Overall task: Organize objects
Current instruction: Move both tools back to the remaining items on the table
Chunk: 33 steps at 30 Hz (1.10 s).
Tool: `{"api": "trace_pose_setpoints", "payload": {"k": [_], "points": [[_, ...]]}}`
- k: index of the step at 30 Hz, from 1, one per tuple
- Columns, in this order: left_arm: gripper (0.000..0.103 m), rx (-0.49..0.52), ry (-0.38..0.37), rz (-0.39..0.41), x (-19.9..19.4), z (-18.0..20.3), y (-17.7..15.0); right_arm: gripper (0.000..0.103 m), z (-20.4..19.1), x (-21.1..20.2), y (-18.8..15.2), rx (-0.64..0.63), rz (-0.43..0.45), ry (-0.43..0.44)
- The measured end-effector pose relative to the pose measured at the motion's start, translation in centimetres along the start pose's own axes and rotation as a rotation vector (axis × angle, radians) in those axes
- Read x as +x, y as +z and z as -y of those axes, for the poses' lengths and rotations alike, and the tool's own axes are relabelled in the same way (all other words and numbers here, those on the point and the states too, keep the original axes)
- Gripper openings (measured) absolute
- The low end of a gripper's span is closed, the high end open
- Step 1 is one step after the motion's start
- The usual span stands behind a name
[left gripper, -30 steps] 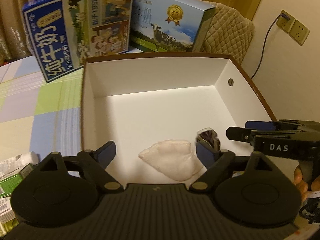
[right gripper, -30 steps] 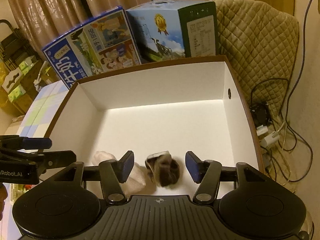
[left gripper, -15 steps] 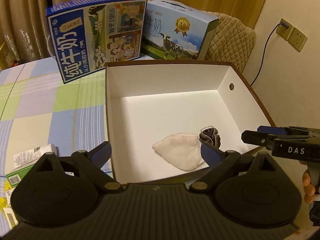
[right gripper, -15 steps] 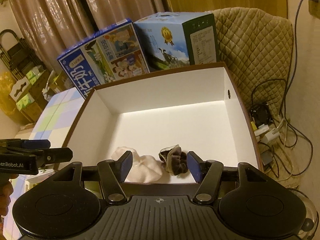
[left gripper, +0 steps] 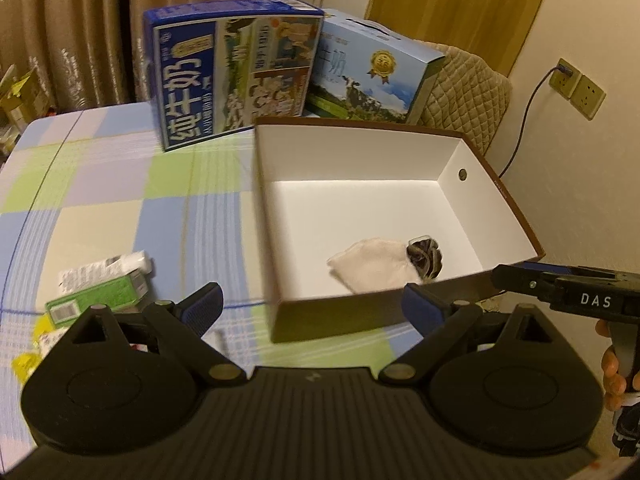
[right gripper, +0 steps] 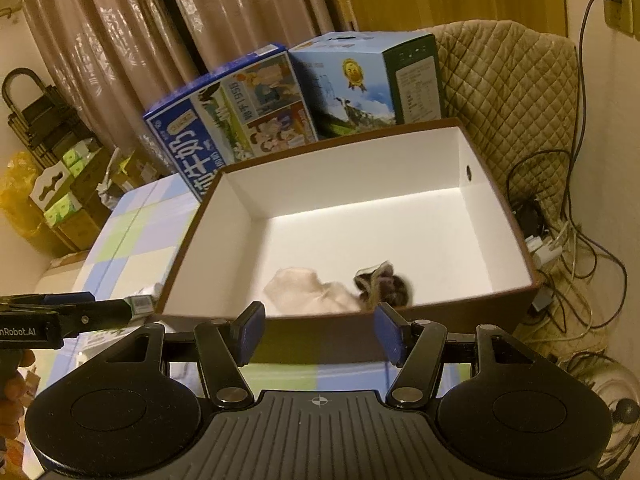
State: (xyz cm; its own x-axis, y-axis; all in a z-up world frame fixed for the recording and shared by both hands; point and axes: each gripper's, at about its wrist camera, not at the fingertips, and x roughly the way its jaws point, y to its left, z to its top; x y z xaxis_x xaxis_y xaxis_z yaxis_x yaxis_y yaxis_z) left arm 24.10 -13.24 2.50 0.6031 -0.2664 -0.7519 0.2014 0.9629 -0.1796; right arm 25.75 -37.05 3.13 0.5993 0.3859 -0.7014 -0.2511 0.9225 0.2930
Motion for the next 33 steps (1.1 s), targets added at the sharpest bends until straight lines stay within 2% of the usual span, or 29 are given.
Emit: {"api": "trace_pose_setpoints", "payload": {"k": [15, 33], "points": [[0.094, -0.08, 0.084, -0.036, -5.7, -8.3, -5.9, 0.058, -6.5, -0.1, -4.7, -0.019, -0.051, 0.034], [0.094, -0.197, 0.184, -0.082, -9.1, -17.6, -11.2, 0.057, -14.1, 3.1, -8.5, -0.074, -0.147, 0.095]]}}
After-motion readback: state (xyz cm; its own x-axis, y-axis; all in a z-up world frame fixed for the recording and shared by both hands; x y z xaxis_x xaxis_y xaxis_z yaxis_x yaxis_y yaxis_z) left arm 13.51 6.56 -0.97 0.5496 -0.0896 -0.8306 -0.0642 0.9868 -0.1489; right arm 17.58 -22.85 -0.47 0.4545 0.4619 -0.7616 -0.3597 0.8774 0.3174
